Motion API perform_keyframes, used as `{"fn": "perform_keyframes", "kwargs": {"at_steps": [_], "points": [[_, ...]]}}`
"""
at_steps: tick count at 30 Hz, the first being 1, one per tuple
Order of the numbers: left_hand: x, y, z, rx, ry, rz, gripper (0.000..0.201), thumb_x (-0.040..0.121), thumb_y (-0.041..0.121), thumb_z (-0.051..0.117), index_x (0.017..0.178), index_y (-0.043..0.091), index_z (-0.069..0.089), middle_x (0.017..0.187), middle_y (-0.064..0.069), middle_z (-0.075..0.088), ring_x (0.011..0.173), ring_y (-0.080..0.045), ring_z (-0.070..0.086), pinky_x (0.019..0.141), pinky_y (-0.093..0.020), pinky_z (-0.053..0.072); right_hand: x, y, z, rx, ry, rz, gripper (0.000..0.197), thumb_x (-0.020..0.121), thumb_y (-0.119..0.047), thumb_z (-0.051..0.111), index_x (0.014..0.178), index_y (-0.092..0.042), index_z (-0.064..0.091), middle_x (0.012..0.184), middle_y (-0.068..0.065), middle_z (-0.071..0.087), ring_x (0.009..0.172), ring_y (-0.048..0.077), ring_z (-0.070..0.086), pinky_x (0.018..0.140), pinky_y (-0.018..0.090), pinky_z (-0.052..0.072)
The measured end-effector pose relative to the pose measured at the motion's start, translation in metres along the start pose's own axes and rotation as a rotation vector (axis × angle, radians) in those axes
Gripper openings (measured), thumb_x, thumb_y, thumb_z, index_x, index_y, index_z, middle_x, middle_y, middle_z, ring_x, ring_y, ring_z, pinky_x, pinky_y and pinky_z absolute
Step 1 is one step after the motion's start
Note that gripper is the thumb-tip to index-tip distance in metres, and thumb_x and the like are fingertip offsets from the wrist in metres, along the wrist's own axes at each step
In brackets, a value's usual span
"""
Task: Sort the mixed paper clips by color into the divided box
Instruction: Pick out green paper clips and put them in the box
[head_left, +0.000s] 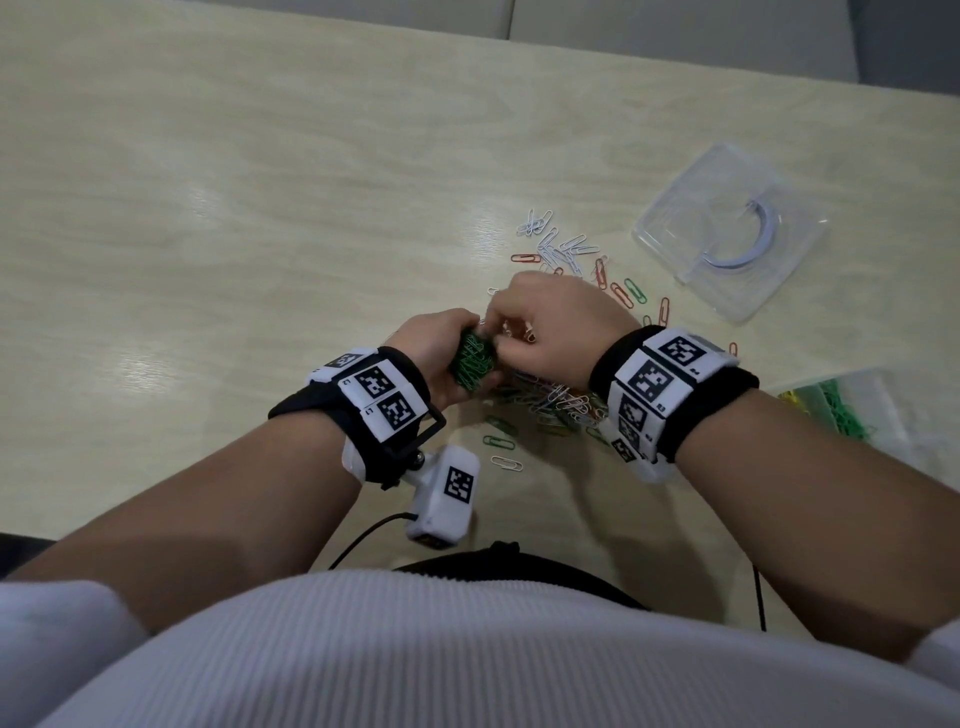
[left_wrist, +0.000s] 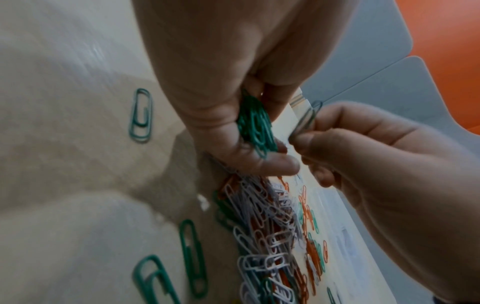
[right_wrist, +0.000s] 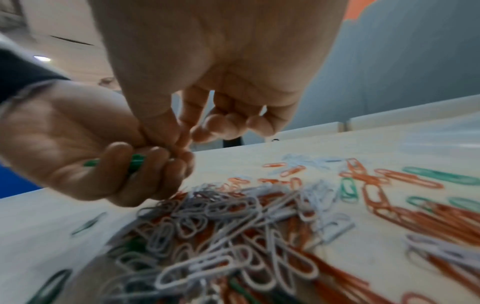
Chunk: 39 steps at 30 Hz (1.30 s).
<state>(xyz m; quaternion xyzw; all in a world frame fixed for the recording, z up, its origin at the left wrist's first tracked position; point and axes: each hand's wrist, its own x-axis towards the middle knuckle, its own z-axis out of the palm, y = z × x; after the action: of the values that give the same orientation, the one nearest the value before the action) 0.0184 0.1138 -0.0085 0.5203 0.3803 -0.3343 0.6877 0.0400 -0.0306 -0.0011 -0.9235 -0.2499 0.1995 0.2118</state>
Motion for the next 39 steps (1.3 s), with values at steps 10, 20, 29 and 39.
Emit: {"fn": "perform_keyframes", "kwargs": {"at_steps": [10, 20, 29, 39], "points": [[-0.004, -0.003, 0.002, 0.047, -0.092, -0.022, 0.031, 0.098, 0.018, 0.036, 0.073, 0.011, 0.051, 0.061, -0.008, 0.056, 0.048, -0.015, 0.053, 0.046, -0.020, 0.047, -0.008, 0.043, 0.005, -0.092, 0.038, 0.492, 0.032, 0.087, -0.042, 0.059, 0.110, -0.023, 0.051, 0.108, -0.002, 0.052, 0.093, 0.020, 0.055, 0.081, 0.036, 0.049], [-0.005, -0.006, 0.005, 0.090, -0.072, -0.011, 0.034, 0.098, 0.018, 0.037, 0.071, 0.011, 0.054, 0.063, -0.008, 0.058, 0.050, -0.014, 0.056, 0.045, -0.019, 0.048, -0.018, 0.043, 0.004, 0.012, 0.079, 0.493, 0.012, 0.082, -0.016, 0.054, 0.084, -0.028, 0.057, 0.093, -0.003, 0.053, 0.088, 0.020, 0.053, 0.080, 0.036, 0.048], [-0.008, -0.010, 0.007, 0.098, -0.085, -0.020, 0.036, 0.099, 0.020, 0.036, 0.068, 0.012, 0.052, 0.064, -0.008, 0.057, 0.048, -0.014, 0.055, 0.045, -0.020, 0.049, -0.027, 0.043, 0.002, -0.170, 0.166, 0.464, 0.012, 0.087, -0.025, 0.056, 0.094, -0.028, 0.064, 0.108, 0.002, 0.052, 0.103, 0.026, 0.050, 0.089, 0.039, 0.041], [-0.012, -0.008, 0.000, 0.102, -0.058, -0.014, 0.033, 0.099, 0.020, 0.036, 0.074, 0.010, 0.056, 0.059, -0.007, 0.059, 0.047, -0.013, 0.056, 0.044, -0.019, 0.050, -0.014, 0.042, 0.012, -0.337, 0.042, 0.440, 0.026, 0.086, -0.036, 0.054, 0.105, -0.019, 0.061, 0.102, 0.002, 0.056, 0.097, 0.024, 0.055, 0.088, 0.042, 0.039]]}}
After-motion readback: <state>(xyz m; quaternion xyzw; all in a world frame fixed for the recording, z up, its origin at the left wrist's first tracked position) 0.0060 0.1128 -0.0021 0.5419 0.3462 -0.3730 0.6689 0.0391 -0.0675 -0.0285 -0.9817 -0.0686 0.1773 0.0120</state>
